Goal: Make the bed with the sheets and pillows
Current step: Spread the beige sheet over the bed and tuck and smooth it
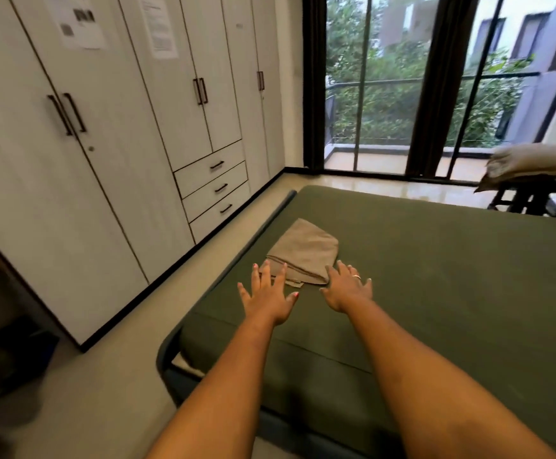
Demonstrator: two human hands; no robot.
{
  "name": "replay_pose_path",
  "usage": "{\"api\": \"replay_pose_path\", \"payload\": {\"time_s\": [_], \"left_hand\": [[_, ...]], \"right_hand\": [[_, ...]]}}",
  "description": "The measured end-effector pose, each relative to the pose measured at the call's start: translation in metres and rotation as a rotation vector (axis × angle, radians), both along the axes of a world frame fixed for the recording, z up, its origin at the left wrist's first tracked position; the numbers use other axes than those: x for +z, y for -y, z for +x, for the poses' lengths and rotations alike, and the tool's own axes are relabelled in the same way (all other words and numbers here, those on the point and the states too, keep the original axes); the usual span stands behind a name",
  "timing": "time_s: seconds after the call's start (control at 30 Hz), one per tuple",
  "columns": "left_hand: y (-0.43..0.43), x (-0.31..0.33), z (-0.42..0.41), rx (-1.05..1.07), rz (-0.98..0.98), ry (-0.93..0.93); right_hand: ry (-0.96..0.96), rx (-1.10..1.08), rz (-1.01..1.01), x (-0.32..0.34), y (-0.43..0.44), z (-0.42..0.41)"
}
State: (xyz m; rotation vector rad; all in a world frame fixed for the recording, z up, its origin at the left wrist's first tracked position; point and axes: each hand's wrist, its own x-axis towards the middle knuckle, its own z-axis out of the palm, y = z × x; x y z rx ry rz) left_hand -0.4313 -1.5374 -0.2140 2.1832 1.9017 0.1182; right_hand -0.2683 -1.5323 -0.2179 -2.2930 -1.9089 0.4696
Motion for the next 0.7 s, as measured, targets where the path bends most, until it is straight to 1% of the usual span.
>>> {"api": "replay_pose_path", "payload": {"time_s": [0.17, 0.27, 0.43, 0.57, 0.63, 0.7], "left_hand": [[-0.041, -0.015, -0.084, 0.075, -0.050, 0.037], [-0.077, -0.025, -0.126, 0.070, -0.086, 0.034], [-0.138, -0.041, -0.207, 0.057, -0.107, -0.047], [-0.175, -0.046, -0.273, 0.116, -0.137, -0.066], [-0.191, -0.049, -0.295, 0.113, -0.150, -0.071], [-0.214, -0.053, -0.309, 0.082, -0.163, -0.073]], "right_hand": [[0.053, 0.084, -0.027, -0.014, -0.056, -0.088], [0.090, 0.110, -0.056, -0.034, -0.096, -0.139], [0.041, 0.152, -0.140, -0.061, -0.171, -0.235], [0.002, 0.241, -0.153, -0.064, -0.215, -0.314], [0.021, 0.267, -0.153, -0.063, -0.229, -0.336], [0.026, 0.244, -0.148, -0.066, -0.245, -0.346]]}}
